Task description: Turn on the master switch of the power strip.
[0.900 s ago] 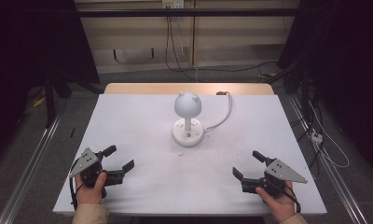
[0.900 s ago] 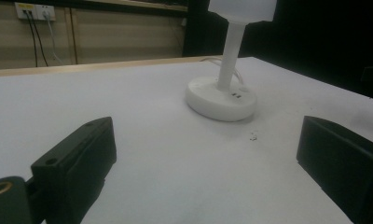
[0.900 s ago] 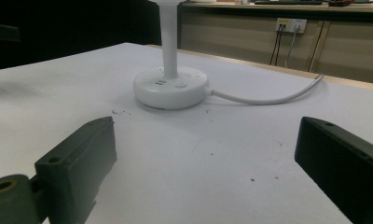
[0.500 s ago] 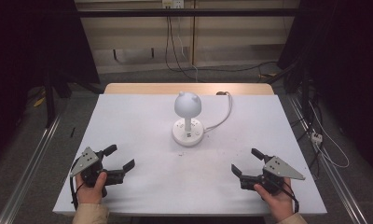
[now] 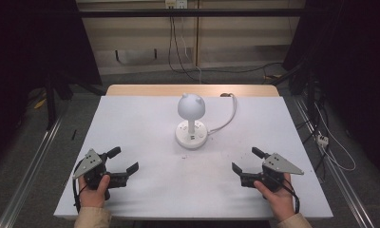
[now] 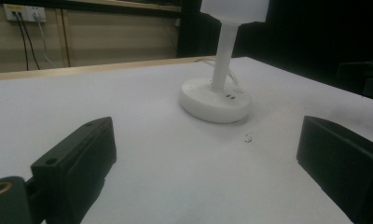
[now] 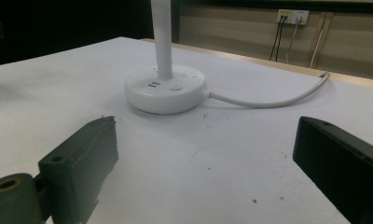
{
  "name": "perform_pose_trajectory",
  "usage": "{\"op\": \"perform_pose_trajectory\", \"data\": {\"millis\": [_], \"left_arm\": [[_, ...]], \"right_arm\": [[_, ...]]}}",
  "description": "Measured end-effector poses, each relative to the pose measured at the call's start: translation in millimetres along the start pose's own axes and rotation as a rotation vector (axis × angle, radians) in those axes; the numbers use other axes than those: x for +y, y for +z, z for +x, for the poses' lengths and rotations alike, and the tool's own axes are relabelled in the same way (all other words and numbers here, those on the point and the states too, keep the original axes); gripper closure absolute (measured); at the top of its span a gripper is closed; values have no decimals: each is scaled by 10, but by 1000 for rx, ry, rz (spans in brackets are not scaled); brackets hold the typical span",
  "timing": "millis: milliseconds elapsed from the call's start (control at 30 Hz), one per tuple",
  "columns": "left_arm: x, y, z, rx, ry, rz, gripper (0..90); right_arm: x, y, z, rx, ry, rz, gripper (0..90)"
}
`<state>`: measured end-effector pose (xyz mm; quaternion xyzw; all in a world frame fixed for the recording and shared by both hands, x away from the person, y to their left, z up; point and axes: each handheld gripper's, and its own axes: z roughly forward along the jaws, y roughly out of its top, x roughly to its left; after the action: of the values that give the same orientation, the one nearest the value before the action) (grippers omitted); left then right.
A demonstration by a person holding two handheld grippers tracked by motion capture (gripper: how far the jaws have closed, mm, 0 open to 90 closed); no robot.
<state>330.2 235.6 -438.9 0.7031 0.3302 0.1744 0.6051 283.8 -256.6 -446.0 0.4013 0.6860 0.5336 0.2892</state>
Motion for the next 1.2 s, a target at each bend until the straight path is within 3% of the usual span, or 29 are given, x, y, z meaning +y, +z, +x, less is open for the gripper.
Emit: {"op": "perform_pose_trajectory", "data": {"millis": [600, 1200], "left_arm": [[-2, 3, -9, -6, -5, -3, 44], [2, -5, -1, -2, -12, -4, 44]], "right_arm": [[121, 259, -13, -18, 19, 24, 72], [202, 559, 56, 5, 28, 68, 76]]}}
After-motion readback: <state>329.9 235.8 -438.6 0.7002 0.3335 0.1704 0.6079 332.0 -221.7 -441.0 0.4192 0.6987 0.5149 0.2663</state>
